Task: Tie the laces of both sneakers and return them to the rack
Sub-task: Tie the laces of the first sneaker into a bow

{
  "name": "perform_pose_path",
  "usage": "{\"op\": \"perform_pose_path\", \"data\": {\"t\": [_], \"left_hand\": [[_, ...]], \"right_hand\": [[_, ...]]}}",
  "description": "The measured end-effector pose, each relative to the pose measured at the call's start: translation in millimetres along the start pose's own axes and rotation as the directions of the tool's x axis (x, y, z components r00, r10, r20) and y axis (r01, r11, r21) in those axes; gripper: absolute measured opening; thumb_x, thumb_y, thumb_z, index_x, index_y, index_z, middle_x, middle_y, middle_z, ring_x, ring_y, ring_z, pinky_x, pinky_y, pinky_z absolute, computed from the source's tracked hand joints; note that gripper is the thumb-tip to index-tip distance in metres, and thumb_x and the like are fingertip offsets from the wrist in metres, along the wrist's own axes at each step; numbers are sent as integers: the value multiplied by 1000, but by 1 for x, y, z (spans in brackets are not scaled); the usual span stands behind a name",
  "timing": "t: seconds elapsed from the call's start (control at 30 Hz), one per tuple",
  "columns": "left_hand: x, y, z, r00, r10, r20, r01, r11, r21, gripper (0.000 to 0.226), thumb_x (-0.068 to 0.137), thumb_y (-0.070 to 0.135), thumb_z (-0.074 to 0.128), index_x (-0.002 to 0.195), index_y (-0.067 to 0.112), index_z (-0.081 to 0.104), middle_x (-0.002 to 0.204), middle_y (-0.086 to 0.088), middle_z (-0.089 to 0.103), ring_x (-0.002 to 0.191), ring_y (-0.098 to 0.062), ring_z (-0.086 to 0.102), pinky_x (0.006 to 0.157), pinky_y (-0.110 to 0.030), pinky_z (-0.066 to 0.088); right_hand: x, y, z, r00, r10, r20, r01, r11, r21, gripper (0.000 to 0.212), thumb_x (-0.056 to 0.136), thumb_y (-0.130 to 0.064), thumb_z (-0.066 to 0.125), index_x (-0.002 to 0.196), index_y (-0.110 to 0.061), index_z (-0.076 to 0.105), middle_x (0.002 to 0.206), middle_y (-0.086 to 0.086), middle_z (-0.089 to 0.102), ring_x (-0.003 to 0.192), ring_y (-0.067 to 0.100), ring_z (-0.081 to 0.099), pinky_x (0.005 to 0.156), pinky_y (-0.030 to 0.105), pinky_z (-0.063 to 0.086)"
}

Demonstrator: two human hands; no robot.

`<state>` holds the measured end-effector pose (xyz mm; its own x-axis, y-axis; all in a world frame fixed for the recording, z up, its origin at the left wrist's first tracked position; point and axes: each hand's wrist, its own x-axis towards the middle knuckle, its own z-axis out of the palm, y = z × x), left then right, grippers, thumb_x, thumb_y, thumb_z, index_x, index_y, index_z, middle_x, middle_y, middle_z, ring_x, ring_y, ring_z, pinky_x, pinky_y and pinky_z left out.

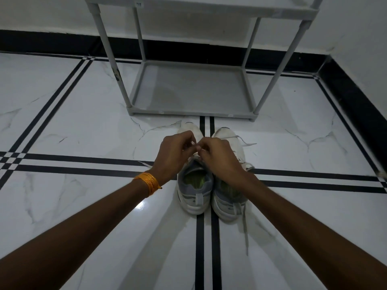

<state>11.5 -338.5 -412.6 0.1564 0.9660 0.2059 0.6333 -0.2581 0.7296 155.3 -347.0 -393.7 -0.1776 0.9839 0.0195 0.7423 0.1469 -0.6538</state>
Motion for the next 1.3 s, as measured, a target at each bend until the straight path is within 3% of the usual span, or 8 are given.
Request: {"op": "perform_pose_path", "data": {"t": [0.17,0.4,0.57,0.67,0.77,0.97,1.17,1.3], "left_hand": [[-1,-1,1,988,154,29,-157,971,180,15,96,20,55,99,5,60,97,-14,65,83,-24,58,77,-34,51],[3,-1,-3,988,126,91,-138,981,138,14,99,17,51,96,4,51,89,-16,67,75,-27,60,71,-36,55],[14,3,-14,939,-226,258,307,890,-338,19,97,25,55,94,6,52,86,-9,70,76,-16,64,65,-17,54],[17,4,-18,908,-279,314,395,820,-414,22,96,27,56,95,6,53,96,-14,72,84,-22,67,79,-30,55],[16,8,-16,902,-289,322,415,790,-451,19,96,26,57,93,8,53,92,-12,71,84,-21,66,80,-30,53],[16,10,-18,915,-254,312,375,821,-431,16,95,22,57,87,9,54,83,-8,69,79,-18,65,79,-29,52],[20,-8,-20,949,-263,173,310,880,-361,24,90,28,66,74,14,55,79,-10,75,75,-20,72,68,-31,54],[17,-37,-34,959,-280,53,284,953,-102,28,89,28,67,76,5,59,71,-4,75,63,-10,70,62,-23,54]], "right_hand": [[5,-7,6,997,36,65,-26,989,-144,22,97,-6,54,115,-1,65,113,17,64,101,27,62,84,26,44],[3,-5,9,999,26,34,-19,983,-181,21,95,-2,52,110,-3,67,110,17,63,99,27,61,86,35,49],[0,0,1,999,22,-35,-22,1000,-1,15,95,-15,58,98,-5,68,91,7,62,82,16,57,72,28,42],[-3,2,-2,989,-39,-144,34,999,-38,27,85,-24,71,110,-19,63,115,0,56,106,11,48,85,21,36],[-3,-9,-8,971,-162,-175,131,976,-174,29,78,-32,75,102,-20,65,109,0,59,102,15,47,87,27,40],[0,-21,-15,992,-82,-92,55,963,-264,17,90,-29,65,97,-13,65,99,4,65,91,18,54,83,32,47],[3,-23,-35,995,-18,99,49,945,-323,17,96,-26,57,90,-10,58,88,6,58,79,18,53,69,26,35],[-12,12,-55,989,80,121,-22,909,-417,18,97,-24,56,88,-8,57,84,6,58,72,17,50,55,22,29]]}}
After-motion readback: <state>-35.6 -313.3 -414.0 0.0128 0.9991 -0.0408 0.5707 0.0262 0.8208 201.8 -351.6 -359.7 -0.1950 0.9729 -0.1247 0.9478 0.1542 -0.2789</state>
